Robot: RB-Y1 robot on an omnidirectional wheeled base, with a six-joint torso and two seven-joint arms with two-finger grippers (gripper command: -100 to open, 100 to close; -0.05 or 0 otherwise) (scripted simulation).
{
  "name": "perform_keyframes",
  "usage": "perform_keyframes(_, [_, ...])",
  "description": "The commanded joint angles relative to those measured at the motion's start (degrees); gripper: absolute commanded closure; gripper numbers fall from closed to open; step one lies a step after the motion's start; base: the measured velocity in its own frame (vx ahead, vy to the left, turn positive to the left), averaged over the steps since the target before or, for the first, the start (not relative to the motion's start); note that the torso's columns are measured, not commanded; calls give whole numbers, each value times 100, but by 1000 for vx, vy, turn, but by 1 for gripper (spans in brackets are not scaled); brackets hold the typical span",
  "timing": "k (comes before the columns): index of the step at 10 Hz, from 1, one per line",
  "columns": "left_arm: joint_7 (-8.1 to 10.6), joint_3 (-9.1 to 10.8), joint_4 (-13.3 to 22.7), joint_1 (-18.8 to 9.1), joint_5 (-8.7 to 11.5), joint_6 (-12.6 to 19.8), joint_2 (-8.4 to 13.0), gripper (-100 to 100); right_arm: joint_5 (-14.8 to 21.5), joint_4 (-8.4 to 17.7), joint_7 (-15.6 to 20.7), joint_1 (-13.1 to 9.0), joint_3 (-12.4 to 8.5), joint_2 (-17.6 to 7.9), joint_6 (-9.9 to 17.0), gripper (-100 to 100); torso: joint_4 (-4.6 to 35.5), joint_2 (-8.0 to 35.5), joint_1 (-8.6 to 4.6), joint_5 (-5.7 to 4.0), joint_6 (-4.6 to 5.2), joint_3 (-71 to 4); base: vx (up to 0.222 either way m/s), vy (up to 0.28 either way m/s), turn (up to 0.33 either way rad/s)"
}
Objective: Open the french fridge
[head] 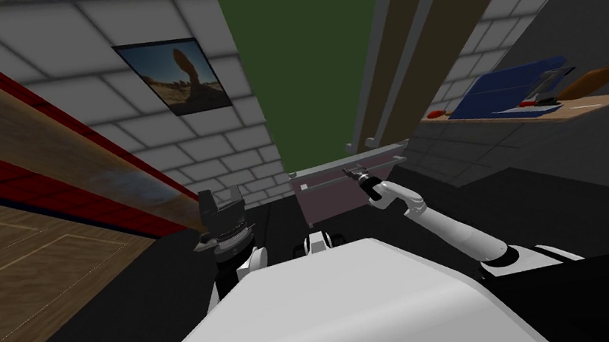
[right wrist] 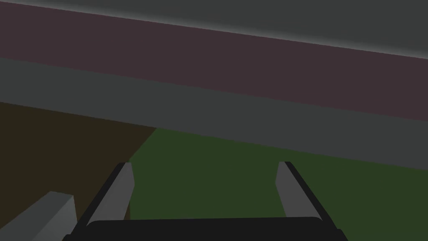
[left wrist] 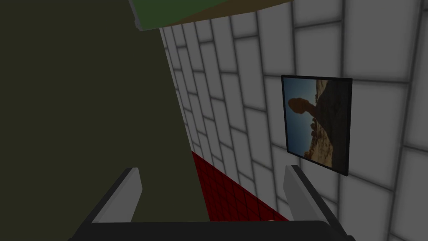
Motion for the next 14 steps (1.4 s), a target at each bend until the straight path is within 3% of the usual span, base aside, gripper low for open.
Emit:
perform_keyframes(1, [0,0,0,0,0,0,0,0,160,150,74,-148,32,-315,369,-100,3,9,-7,0,1,6,-25,100,14])
perform_keyframes(3, [0,0,0,0,0,0,0,0,273,267,114,-241,50,-480,554,-100,5,15,-2,0,1,10,-13,110,14])
perform_keyframes(7, [0,0,0,0,0,0,0,0,667,672,253,-567,113,-1061,1198,-100,6,18,3,2,2,12,-24,120,15])
perform_keyframes(11, [0,1,0,0,0,0,1,0,962,959,358,-807,161,-1529,1679,-100,3,8,-12,-3,1,5,-16,103,13])
perform_keyframes(12, [0,0,0,0,0,0,0,0,856,910,381,-825,181,-1459,1609,-100,4,14,-4,0,1,9,-12,49,0])
perform_keyframes(13, [0,1,0,0,0,0,1,0,690,942,443,-882,137,-1603,1611,-100,4,12,-19,-4,2,9,69,2,16])
perform_keyframes(14, [0,1,0,1,0,0,1,0,759,918,409,-839,144,-1559,1621,-100,-1,-9,-28,-7,1,-4,44,-2,5])
